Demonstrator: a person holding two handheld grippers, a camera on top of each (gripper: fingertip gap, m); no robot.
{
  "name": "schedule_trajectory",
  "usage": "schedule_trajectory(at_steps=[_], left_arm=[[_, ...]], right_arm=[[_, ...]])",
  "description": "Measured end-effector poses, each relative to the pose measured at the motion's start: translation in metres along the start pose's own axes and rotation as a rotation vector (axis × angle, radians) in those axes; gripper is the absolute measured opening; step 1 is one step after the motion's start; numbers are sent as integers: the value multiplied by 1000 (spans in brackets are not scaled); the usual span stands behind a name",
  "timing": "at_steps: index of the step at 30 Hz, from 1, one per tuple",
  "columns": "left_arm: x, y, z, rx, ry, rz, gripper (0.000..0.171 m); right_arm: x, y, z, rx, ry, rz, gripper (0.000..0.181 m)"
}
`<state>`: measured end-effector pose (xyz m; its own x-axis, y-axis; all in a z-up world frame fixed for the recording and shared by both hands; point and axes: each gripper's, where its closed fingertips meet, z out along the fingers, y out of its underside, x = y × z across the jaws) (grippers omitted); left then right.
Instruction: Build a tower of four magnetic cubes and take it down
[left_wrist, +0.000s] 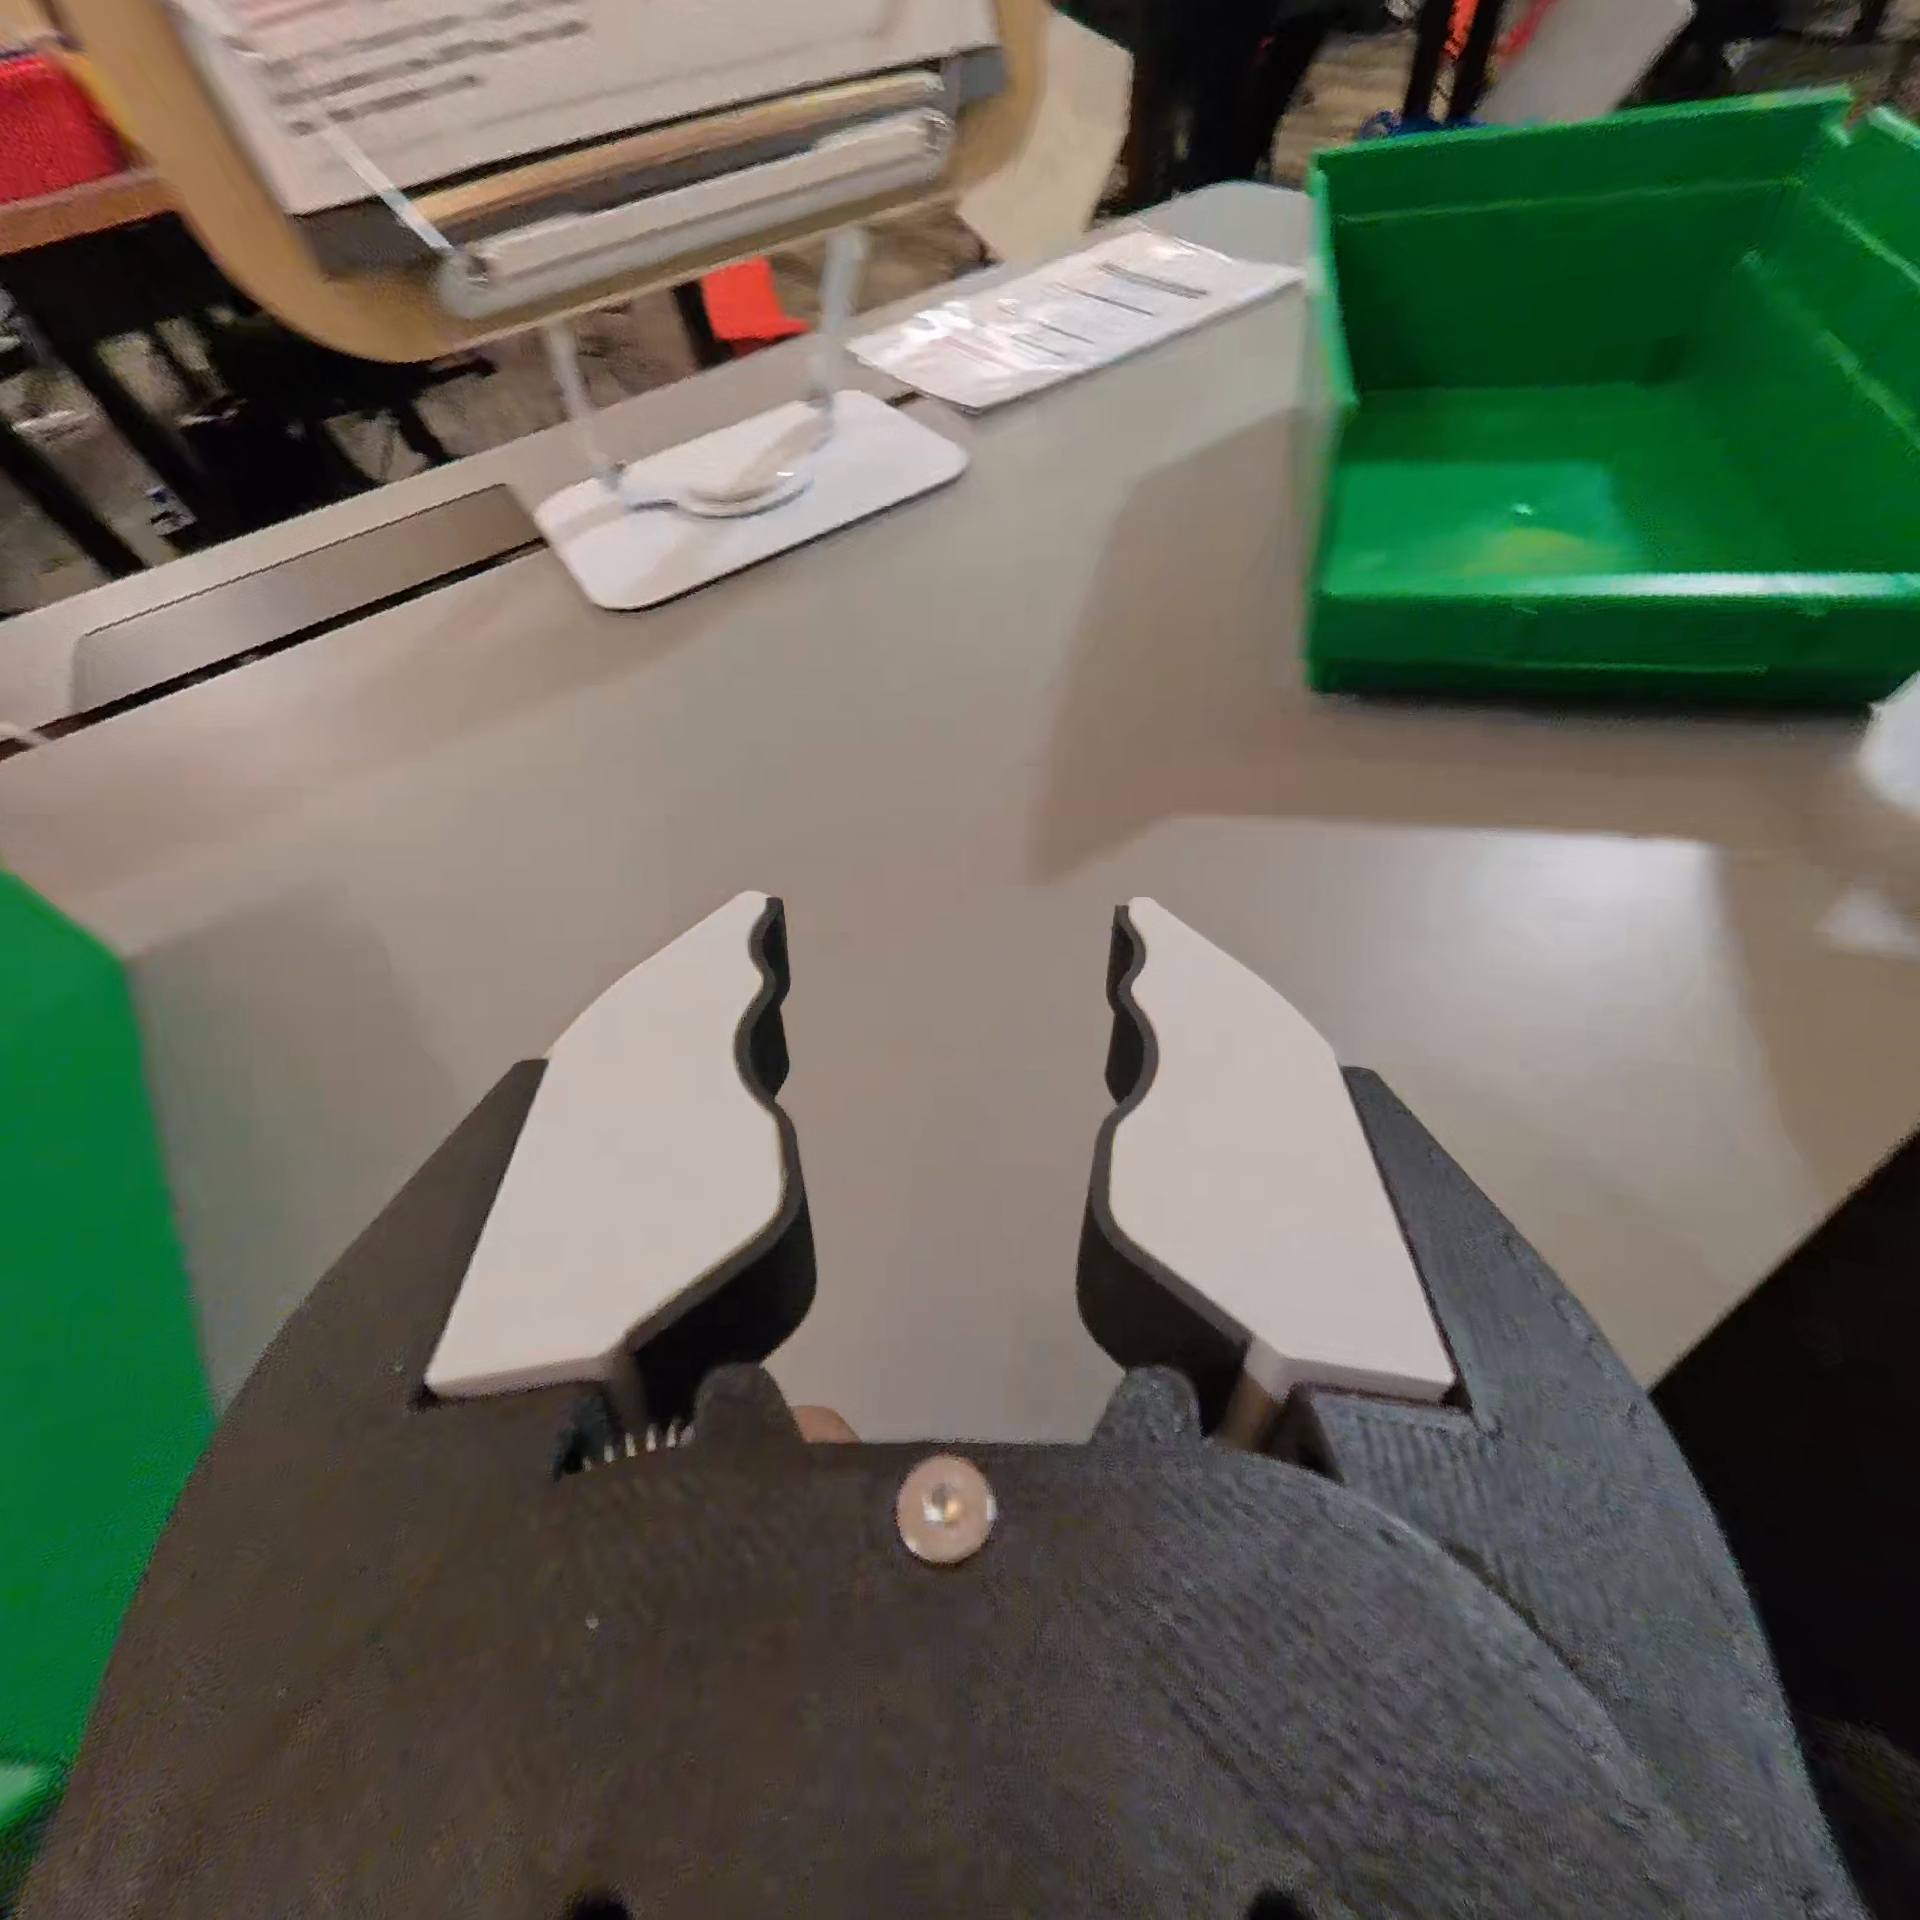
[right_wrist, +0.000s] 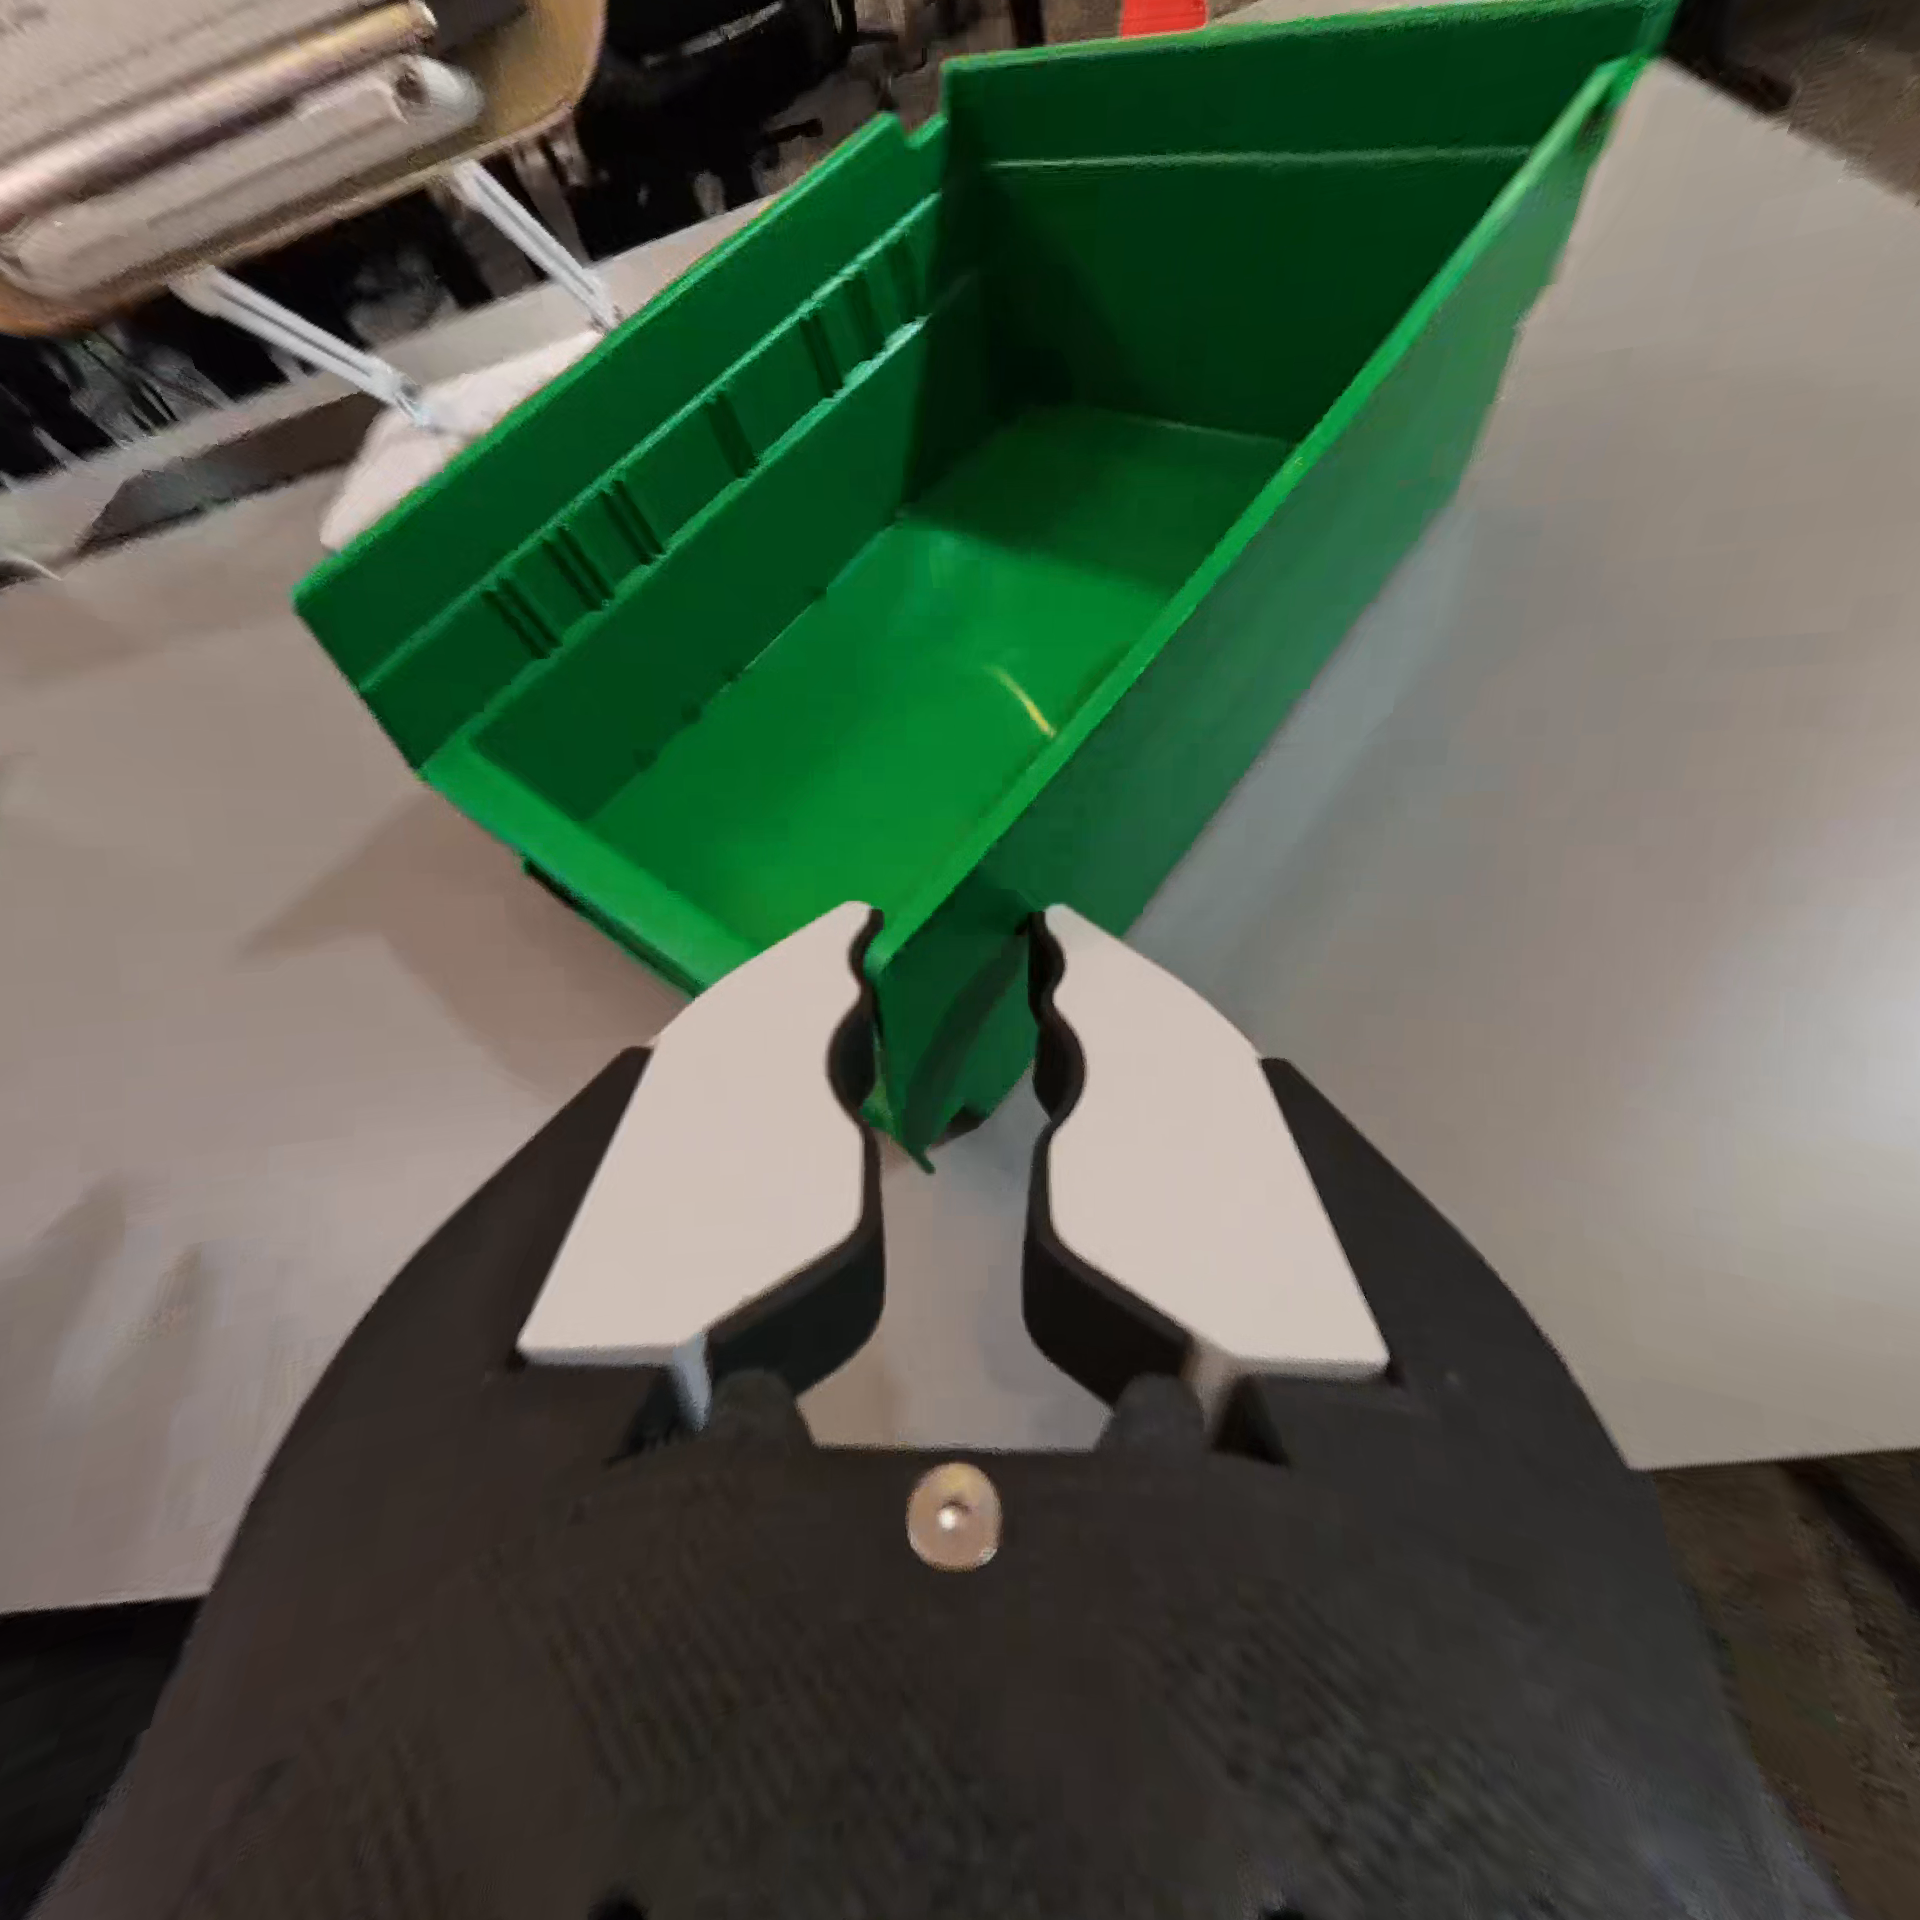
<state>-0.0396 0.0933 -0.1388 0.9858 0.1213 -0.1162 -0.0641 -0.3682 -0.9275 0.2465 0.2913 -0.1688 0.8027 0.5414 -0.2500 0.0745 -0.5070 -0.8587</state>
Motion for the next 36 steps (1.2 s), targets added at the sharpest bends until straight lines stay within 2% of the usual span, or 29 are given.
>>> schedule_trajectory(at_steps=[2,4,7,9,12,15,18,24,32,35,36], left_arm=[[-16,-4,-3,33,-17,-55,55],[-18,-3,0,47,12,-123,54],[-9,10,11,-2,82,-180,54],[1,20,17,-70,129,-149,55],[4,26,19,-105,116,-61,54],[3,23,19,-85,105,-33,53],[3,25,20,-95,120,-57,53],[3,33,22,-139,158,-118,53],[6,37,23,-163,169,-99,53],[7,38,23,-169,172,-97,53],[7,39,24,-171,173,-96,53]], right_arm=[[31,-12,1,10,85,-100,15],[63,-24,4,19,172,-165,8],[96,-37,12,3,162,-223,6],[127,-49,18,6,205,-260,5],[152,-61,26,30,100,-220,4],[164,-67,28,81,-3,-173,4],[171,-68,27,96,-5,-162,4],[179,-70,29,50,114,-173,6],[184,-71,28,33,180,-166,10],[188,-73,24,30,224,-173,23],[190,-77,20,43,244,-175,37]])
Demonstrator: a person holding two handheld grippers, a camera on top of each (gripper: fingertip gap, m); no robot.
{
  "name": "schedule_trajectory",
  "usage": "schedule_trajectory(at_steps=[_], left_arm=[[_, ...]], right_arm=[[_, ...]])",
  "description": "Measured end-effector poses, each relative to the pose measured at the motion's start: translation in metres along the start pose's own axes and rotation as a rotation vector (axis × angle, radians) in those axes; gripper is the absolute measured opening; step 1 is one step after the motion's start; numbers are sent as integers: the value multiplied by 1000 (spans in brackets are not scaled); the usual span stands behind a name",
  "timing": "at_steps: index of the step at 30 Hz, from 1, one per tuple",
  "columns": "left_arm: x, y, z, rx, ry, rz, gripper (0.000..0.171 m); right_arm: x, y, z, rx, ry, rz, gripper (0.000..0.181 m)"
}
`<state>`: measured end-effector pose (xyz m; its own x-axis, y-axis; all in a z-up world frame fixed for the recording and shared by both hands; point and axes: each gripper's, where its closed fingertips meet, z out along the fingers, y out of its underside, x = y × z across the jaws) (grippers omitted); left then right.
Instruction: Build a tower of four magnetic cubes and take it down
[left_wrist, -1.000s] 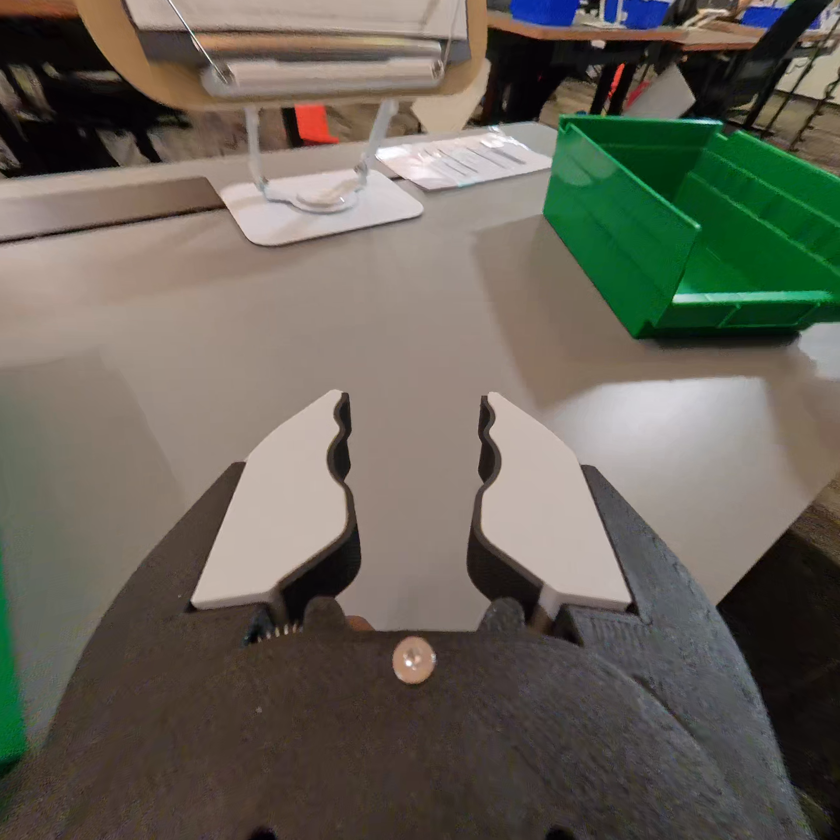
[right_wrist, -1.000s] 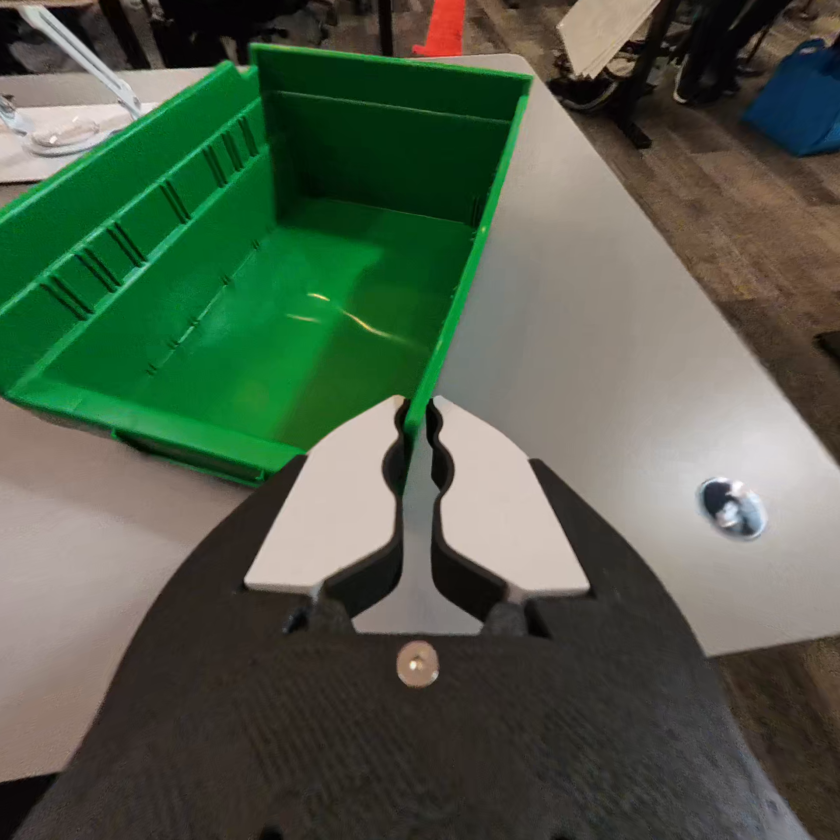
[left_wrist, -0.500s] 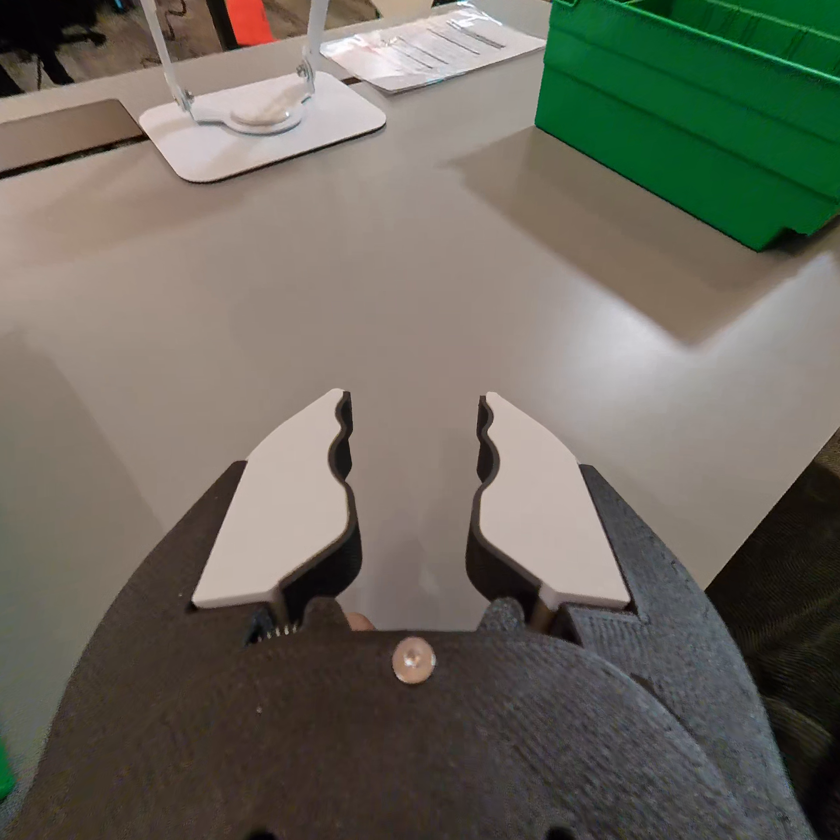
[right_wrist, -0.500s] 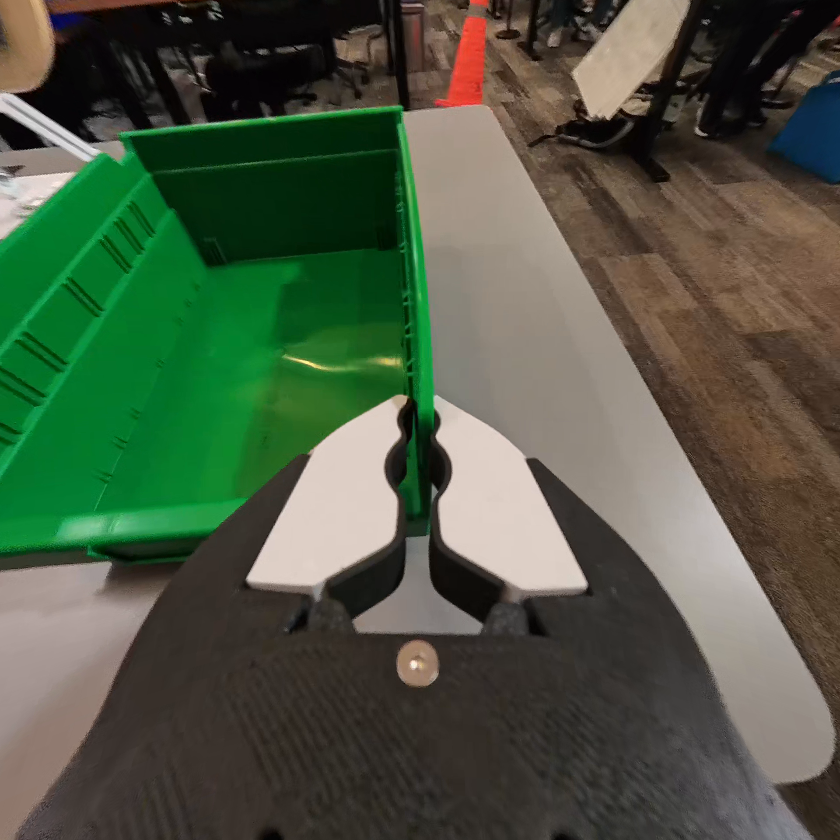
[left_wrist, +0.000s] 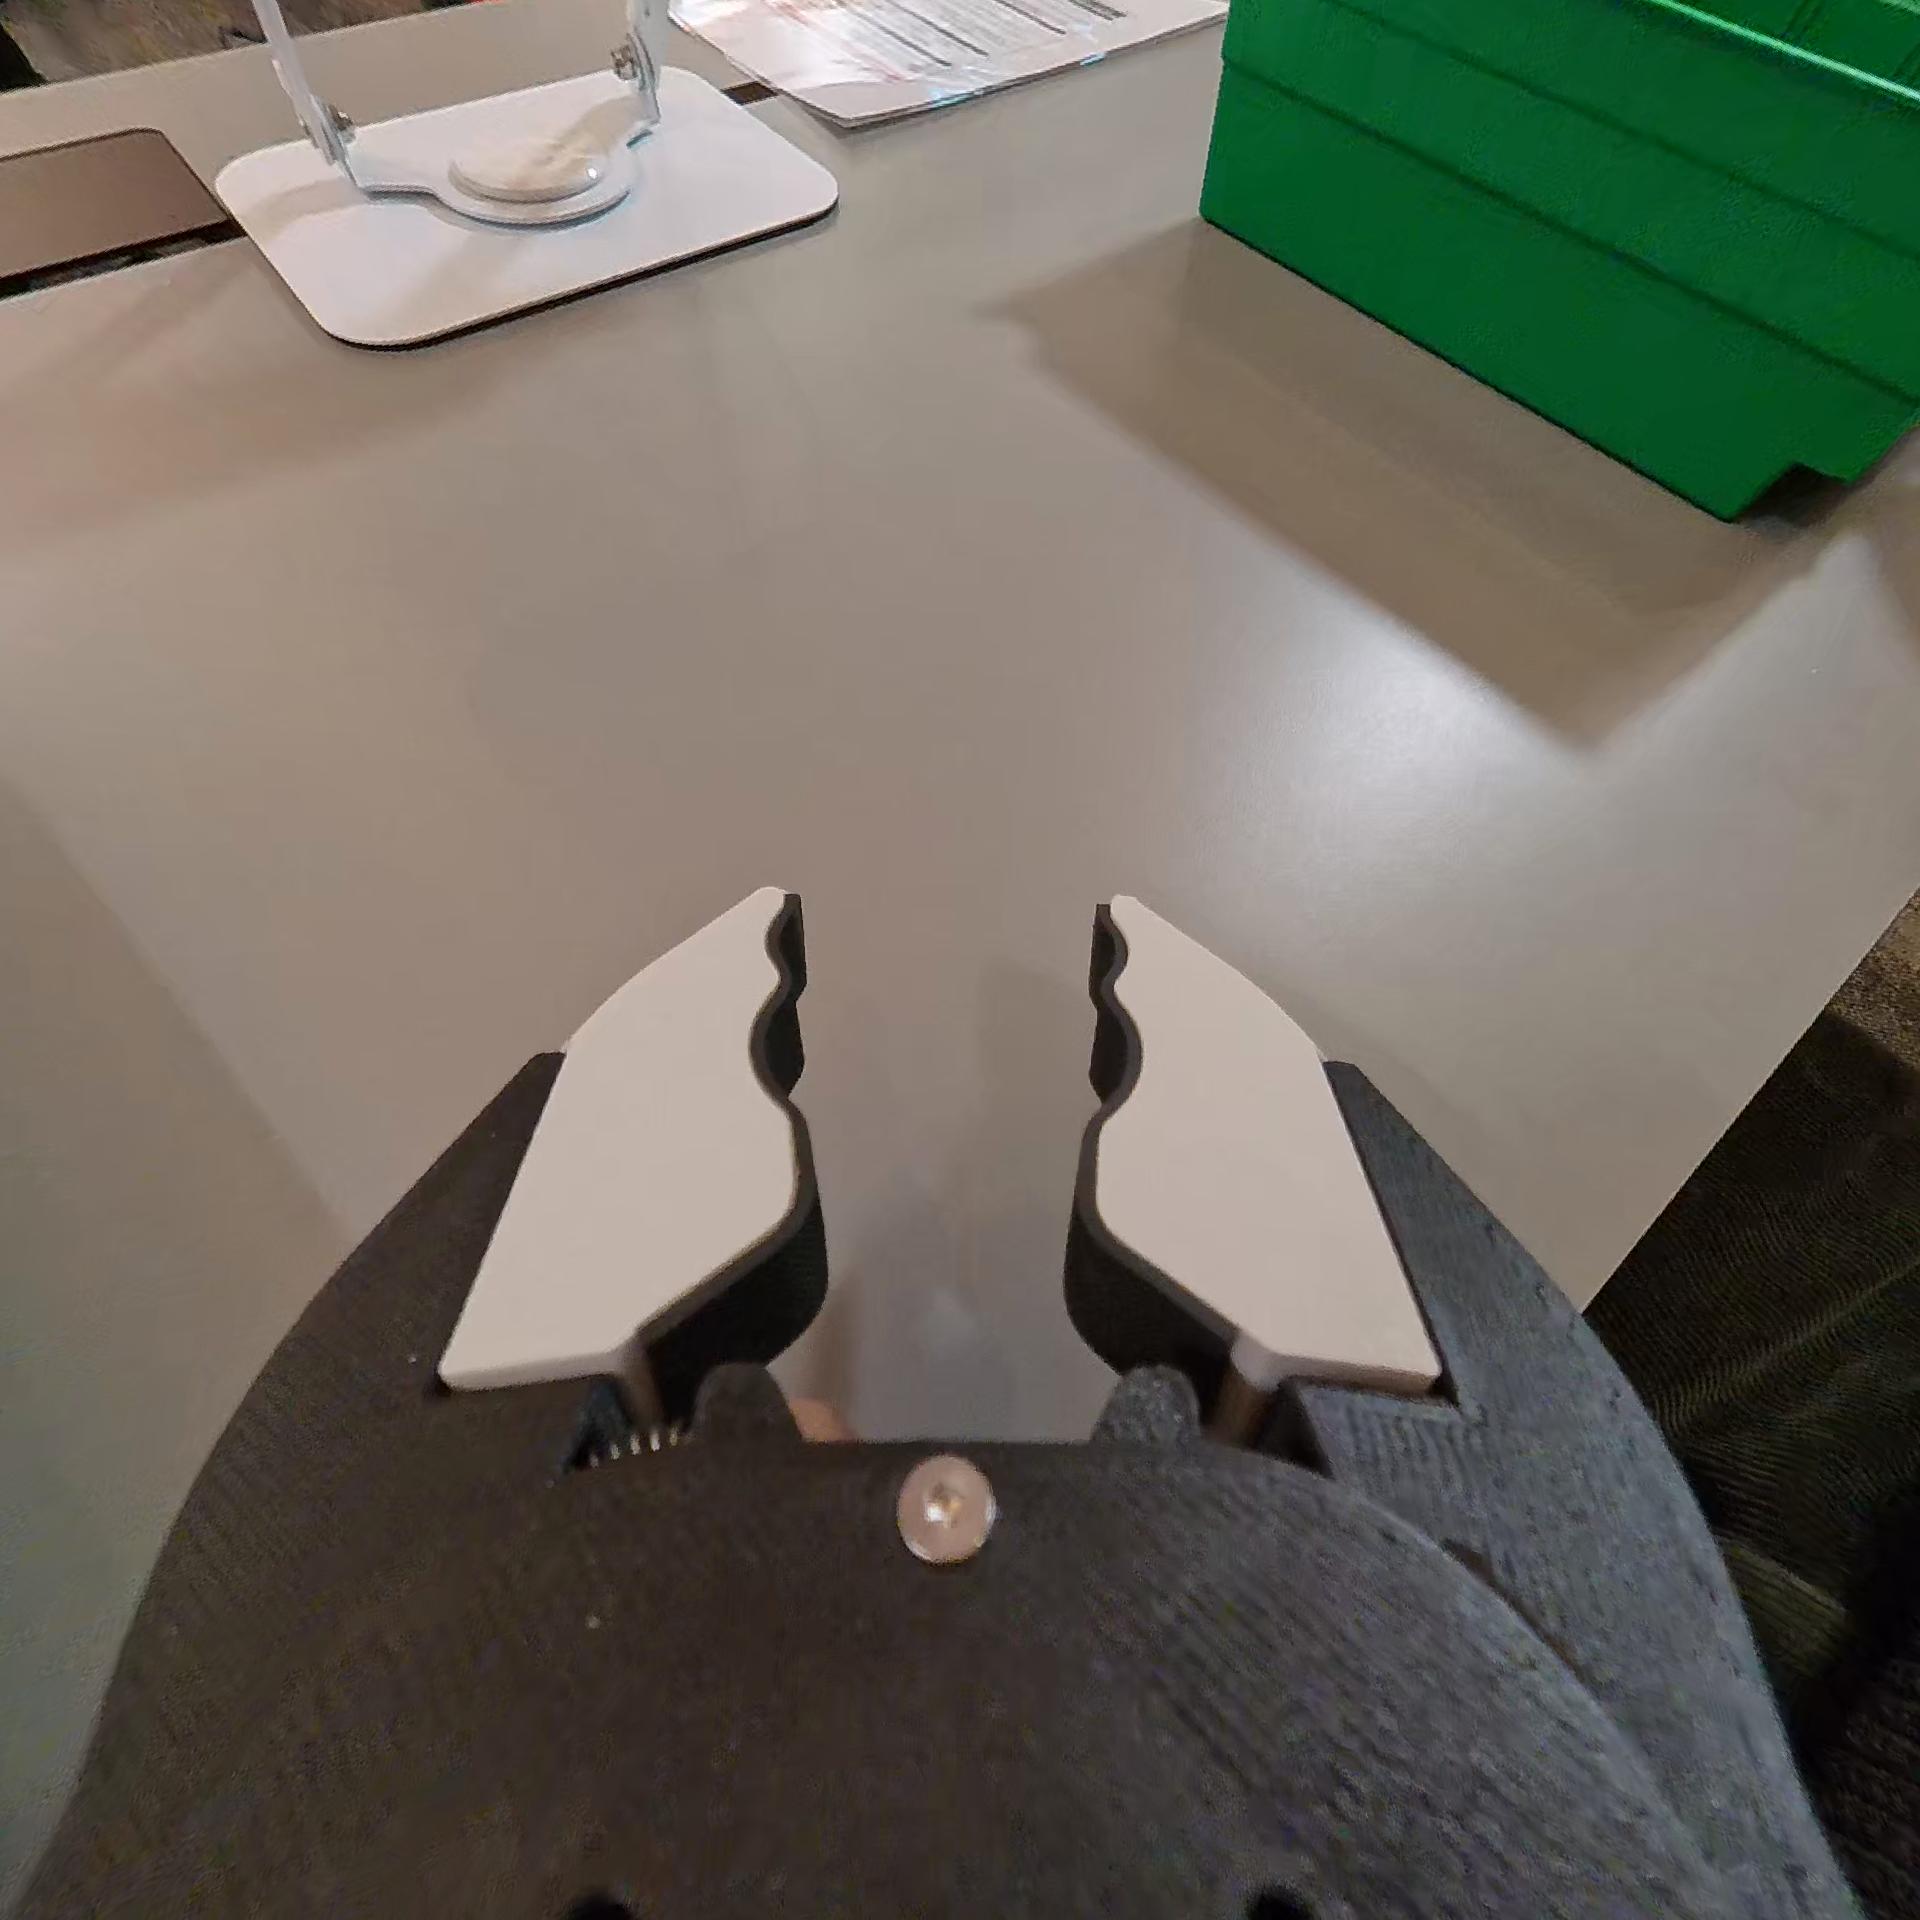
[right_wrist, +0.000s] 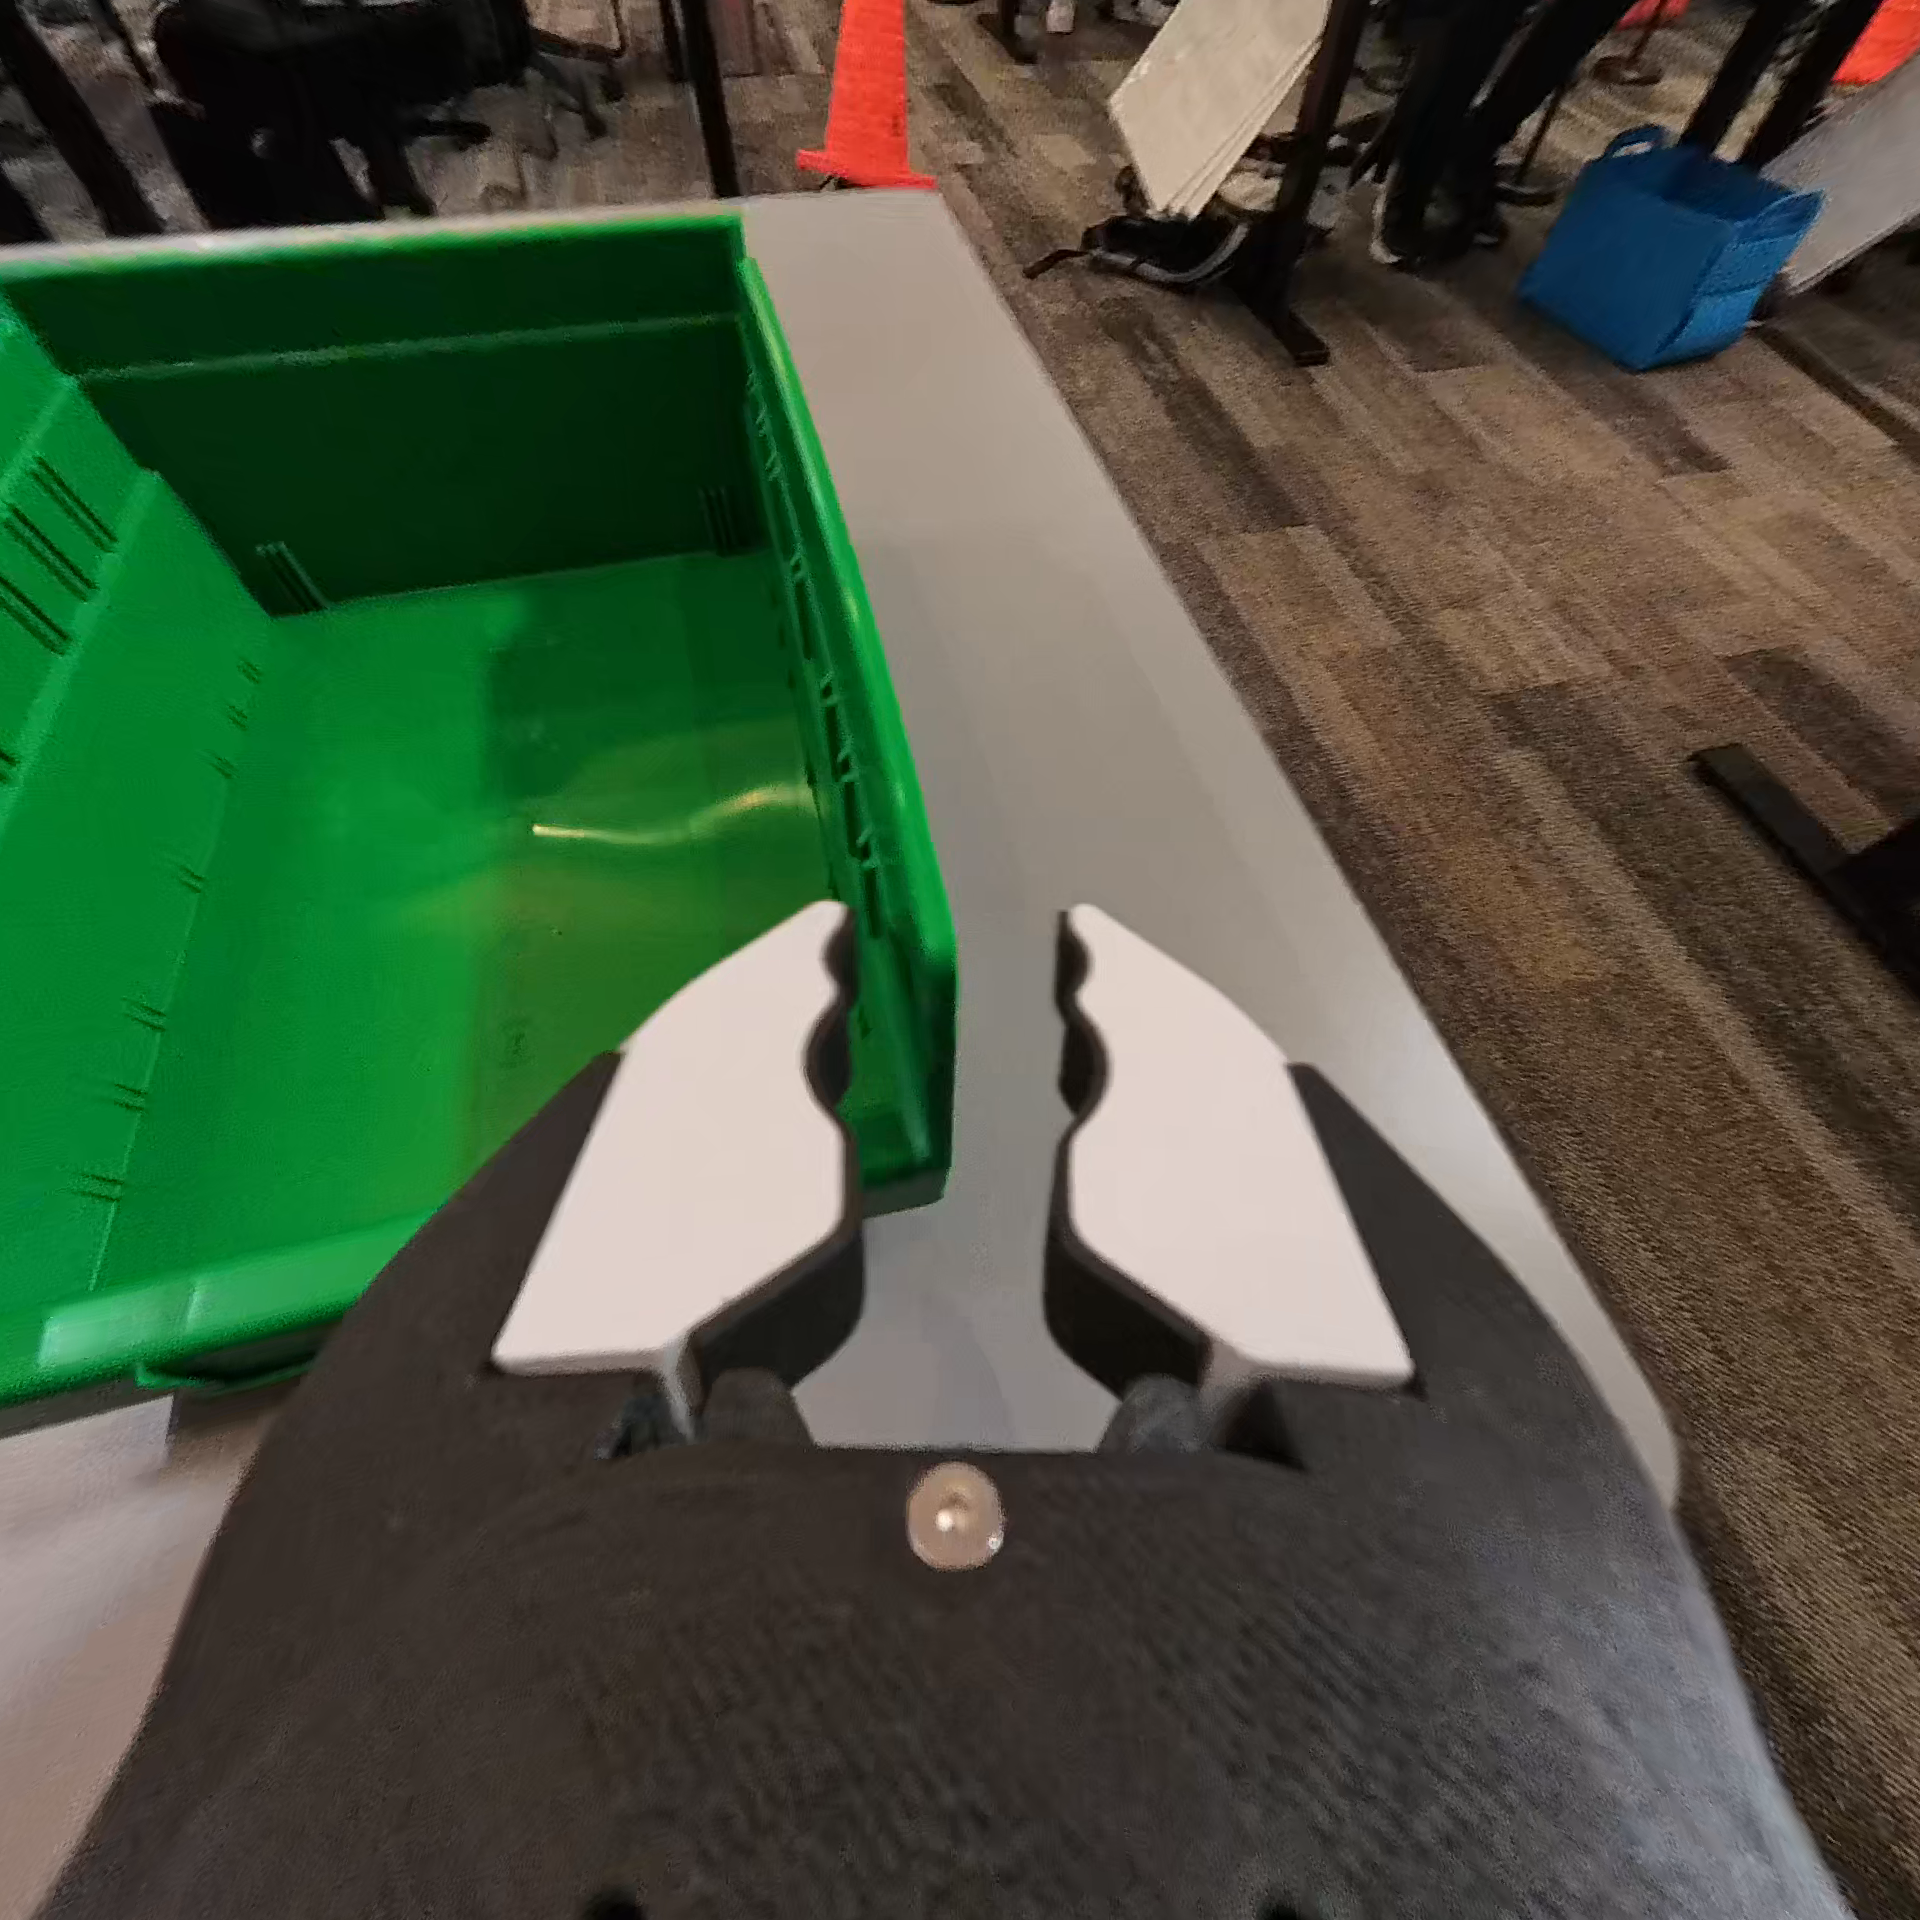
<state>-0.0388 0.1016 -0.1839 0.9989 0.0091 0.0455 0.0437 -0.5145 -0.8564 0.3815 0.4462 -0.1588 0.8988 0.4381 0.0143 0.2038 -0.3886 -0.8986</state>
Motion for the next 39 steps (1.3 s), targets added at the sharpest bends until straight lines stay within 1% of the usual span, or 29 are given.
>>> schedule_trajectory(at_steps=[1,2,4,6,7,8,9,11,14,16,18,19,20,22,24,25,27,28,31,34,37,39], left_arm=[[0,0,0,-3,0,2,53],[0,1,0,-5,-2,4,53],[-1,1,1,-4,-11,11,53],[-4,-2,0,9,-37,17,54],[-6,-4,-1,22,-52,18,54],[-9,-7,-3,39,-71,13,54],[-11,-11,-4,60,-88,5,54],[-17,-18,-10,103,-119,-22,54],[-28,-29,-21,174,-159,-59,54],[-38,-31,-29,198,-206,-66,55],[-51,-26,-35,188,-266,-67,56],[-57,-23,-38,178,-289,-72,59],[-62,-20,-42,169,-309,-79,59],[-69,-17,-51,176,-339,-101,61],[-76,-17,-63,206,-381,-116,61],[-81,-17,-70,219,-415,-115,61],[-95,-15,-86,239,-505,-99,61],[-104,-13,-94,243,-562,-88,61],[-131,-5,-117,245,-703,-99,63],[-149,11,-129,211,-754,-176,64],[-161,27,-132,162,-760,-251,63],[-173,41,-135,118,-791,-314,53]], right_arm=[[2,-7,-5,23,18,8,49],[2,-18,-12,63,21,24,53],[-9,-48,-32,206,-23,94,56],[-41,-80,-57,382,-182,204,64],[-61,-92,-68,449,-268,262,64],[-84,-100,-76,490,-357,306,65],[-109,-103,-80,500,-437,334,66],[-160,-100,-80,473,-539,310,66],[-238,-89,-84,435,-635,207,67],[-289,-84,-95,414,-748,233,72],[-339,-69,-102,327,-878,286,77],[-364,-57,-105,267,-932,272,76],[-386,-44,-106,207,-965,220,74],[-416,-15,-101,122,-953,26,63],[-427,6,-89,77,-883,-183,60],[-428,11,-82,77,-844,-259,58],[-430,14,-75,102,-808,-336,54],[-432,14,-74,105,-815,-334,52],[-441,10,-76,88,-881,-232,52],[-445,8,-75,79,-915,-192,55],[-445,6,-71,74,-923,-181,58],[-445,5,-69,67,-933,-162,58]])
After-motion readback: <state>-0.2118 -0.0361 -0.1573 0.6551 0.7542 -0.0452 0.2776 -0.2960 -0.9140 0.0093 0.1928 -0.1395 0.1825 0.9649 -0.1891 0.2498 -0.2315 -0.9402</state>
